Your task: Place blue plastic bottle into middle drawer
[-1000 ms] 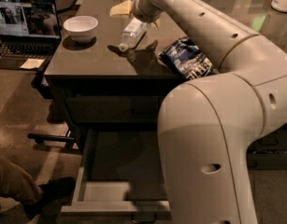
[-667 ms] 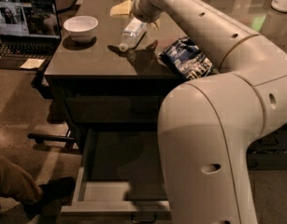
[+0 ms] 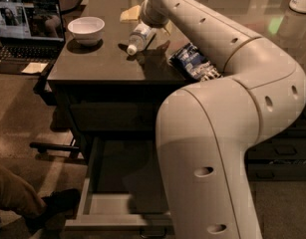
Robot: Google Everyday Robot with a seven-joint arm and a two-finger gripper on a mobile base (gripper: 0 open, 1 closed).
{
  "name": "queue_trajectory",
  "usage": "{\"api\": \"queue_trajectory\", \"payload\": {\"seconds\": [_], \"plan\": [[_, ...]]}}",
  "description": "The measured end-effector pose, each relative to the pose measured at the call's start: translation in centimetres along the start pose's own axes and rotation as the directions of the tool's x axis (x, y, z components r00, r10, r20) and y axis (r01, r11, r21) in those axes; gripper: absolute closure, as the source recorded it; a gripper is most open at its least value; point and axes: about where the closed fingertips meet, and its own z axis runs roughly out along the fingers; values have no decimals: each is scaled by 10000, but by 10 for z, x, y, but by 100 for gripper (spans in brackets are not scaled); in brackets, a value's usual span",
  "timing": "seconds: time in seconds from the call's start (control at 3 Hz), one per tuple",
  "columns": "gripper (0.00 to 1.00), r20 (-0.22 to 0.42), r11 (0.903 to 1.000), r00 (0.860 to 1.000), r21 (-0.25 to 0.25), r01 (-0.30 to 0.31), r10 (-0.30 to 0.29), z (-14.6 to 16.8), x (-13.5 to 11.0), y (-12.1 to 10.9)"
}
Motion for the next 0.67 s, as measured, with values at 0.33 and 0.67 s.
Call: {"api": "queue_trajectory", "payload": {"seconds": [0.33, 0.67], "plan": [[0, -37, 10000, 10000, -19, 58, -58, 7, 0, 1], [0, -23, 9997, 9998, -117, 216, -216, 13, -1, 8]]}}
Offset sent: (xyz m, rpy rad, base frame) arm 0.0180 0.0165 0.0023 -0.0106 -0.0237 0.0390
